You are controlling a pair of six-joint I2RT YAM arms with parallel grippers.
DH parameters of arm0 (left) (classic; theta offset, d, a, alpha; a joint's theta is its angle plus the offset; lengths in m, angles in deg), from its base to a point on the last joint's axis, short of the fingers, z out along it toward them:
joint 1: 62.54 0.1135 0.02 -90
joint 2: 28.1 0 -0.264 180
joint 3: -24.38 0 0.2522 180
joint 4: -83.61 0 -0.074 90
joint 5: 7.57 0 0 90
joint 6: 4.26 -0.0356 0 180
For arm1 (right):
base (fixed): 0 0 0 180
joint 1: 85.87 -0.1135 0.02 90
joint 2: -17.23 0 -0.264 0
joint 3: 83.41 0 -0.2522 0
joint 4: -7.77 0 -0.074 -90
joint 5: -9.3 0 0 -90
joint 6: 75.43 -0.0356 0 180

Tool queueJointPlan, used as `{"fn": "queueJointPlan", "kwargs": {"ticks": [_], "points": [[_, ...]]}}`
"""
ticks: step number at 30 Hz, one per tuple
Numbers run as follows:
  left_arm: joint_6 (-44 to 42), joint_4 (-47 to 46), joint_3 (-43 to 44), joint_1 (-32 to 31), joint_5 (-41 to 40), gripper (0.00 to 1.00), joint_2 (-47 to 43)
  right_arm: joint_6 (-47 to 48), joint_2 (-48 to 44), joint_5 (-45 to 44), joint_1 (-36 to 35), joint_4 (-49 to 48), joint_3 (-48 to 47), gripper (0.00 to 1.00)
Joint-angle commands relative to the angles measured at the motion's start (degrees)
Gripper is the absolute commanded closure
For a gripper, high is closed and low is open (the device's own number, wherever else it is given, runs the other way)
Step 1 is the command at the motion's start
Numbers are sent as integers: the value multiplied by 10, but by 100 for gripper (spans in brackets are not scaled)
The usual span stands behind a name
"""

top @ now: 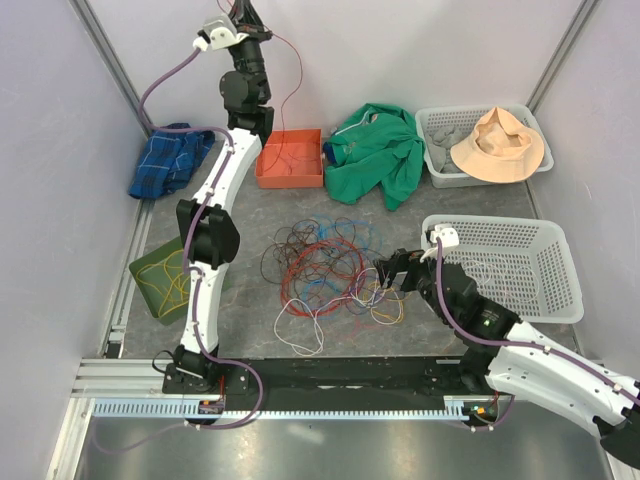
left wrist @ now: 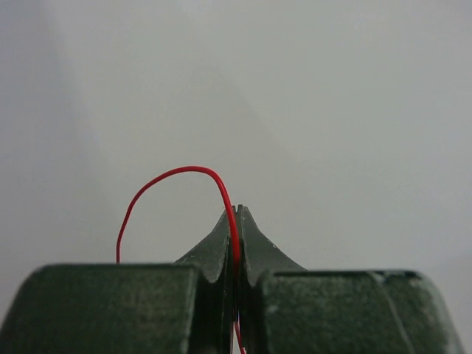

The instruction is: Untangle the cables

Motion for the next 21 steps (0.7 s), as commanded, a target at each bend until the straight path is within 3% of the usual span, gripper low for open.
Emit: {"fn": "queueJointPlan", "kwargs": {"ticks": [1,8,15,21], "points": [[-14,-56,-44,8,-6,98,42,6,13,-18,1,-24,5,2],[-15,-104,-155,6,-2,98,46,-4,26,-18,1,-27,7,2],[-24,-140,-295,-11,0,98,-7,-16,29,-10,1,-31,15,2],[-58,-93,-394,-51,-16,98,-52,-28,34,14,1,-50,21,2]]}}
